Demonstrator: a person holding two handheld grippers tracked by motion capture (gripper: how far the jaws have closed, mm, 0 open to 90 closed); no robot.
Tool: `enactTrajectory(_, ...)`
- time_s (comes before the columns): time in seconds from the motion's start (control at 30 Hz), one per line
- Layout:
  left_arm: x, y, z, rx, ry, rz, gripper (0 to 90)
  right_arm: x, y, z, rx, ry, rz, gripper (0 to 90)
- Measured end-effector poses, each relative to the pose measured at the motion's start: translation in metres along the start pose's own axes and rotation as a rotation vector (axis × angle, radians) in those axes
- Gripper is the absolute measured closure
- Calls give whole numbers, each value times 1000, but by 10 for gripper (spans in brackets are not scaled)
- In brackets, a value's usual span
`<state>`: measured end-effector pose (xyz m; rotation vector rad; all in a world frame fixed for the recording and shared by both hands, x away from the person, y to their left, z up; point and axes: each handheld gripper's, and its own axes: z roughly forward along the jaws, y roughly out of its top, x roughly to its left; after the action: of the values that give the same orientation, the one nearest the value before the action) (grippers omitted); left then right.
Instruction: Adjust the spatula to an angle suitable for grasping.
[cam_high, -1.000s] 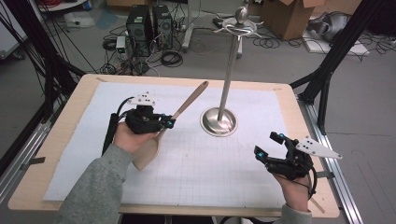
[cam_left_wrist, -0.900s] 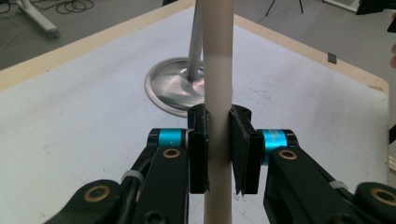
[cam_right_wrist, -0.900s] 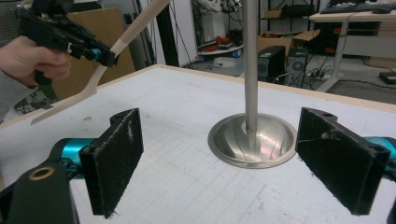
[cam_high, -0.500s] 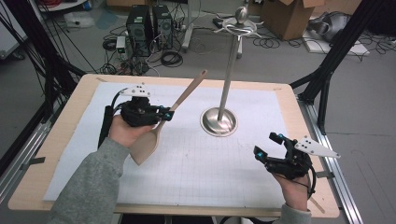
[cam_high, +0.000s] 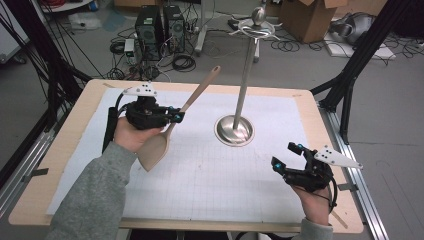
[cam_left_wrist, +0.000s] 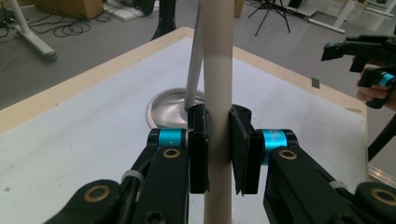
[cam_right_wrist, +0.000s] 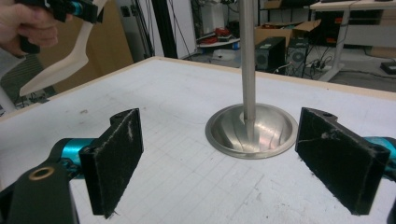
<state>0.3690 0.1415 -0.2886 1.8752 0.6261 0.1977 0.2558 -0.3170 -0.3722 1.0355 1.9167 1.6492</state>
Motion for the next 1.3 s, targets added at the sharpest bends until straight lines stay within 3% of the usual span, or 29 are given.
enactTrajectory(0.2, 5, 3, -5, -38, -8, -26, 782, -1, -1, 3, 13, -1, 2, 142)
enactTrajectory(0.53, 1, 19, -14, -58, 12, 10, 781, -2, -2, 3, 13, -1, 9, 142)
enactTrajectory(0.67, -1, 24, -15, -76, 15, 7, 781, -2, -1, 1, -4, 4, 10, 142)
enactTrajectory(1.3, -3, 46, -21, -91, 16, 42, 781, -4, -5, 7, 20, 14, 18, 141)
